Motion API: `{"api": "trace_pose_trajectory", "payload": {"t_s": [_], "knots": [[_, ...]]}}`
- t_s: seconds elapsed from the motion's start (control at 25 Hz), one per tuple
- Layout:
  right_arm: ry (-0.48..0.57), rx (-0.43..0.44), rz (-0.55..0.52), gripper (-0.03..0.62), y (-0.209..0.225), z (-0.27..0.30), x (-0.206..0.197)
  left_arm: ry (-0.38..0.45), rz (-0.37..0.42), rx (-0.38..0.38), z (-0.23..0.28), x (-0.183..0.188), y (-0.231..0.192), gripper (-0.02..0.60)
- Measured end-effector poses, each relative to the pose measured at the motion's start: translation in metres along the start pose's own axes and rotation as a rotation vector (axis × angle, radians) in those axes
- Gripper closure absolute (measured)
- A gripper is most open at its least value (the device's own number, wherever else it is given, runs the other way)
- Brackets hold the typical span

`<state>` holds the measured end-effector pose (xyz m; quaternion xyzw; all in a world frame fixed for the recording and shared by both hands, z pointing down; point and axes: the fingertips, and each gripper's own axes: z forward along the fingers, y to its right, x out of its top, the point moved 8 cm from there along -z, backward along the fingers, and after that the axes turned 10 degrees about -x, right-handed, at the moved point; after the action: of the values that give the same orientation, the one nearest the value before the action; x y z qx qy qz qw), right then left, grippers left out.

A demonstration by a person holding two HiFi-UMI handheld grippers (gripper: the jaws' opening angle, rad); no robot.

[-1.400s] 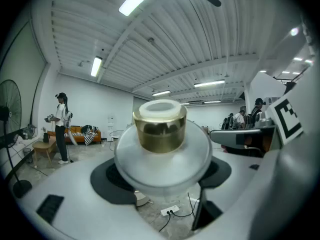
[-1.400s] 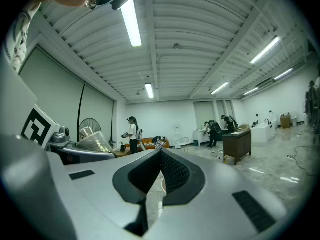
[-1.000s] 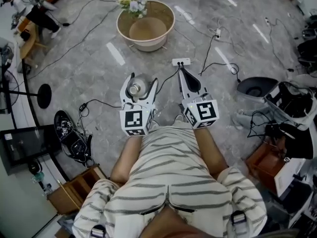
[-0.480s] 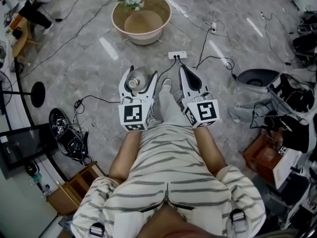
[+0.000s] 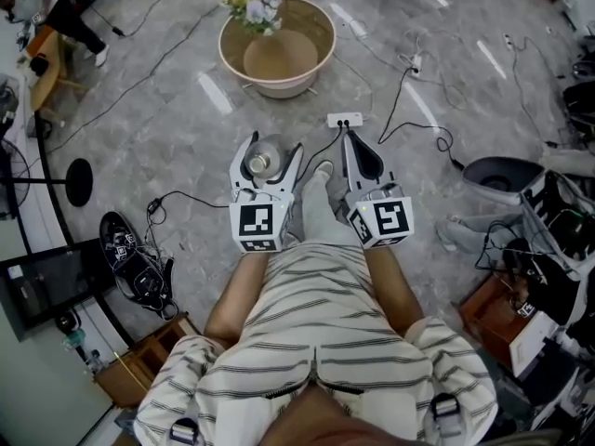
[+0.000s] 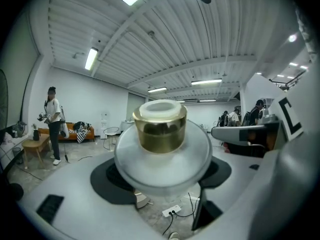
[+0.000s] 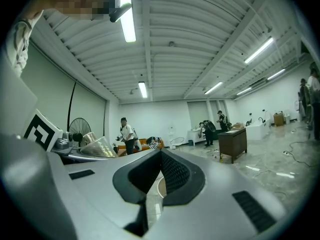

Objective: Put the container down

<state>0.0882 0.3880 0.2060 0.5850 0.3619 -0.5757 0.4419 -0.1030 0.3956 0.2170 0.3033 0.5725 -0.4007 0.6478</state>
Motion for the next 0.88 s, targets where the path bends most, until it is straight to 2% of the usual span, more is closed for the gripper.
{"api": "trace_pose_trajectory", "payload": {"t_s": [0.24, 0.48, 0.88], "knots": [[0.009, 0.017, 0.03, 0.585, 0.036, 0.091, 0.008, -0.01, 0.041, 0.002, 0.083, 0.016, -0.039, 0.249], [0.008, 0.047, 0.024, 0.585, 0.076, 0.181, 0.019, -0.001, 0.036, -0.001, 0.169, 0.035, -0.072, 0.249], [0.002, 0.07, 0.0, 0.585, 0.139, 0.279, 0.029, -0.003, 0.042, 0.011, 0.275, 0.05, -0.104, 0.249]]}}
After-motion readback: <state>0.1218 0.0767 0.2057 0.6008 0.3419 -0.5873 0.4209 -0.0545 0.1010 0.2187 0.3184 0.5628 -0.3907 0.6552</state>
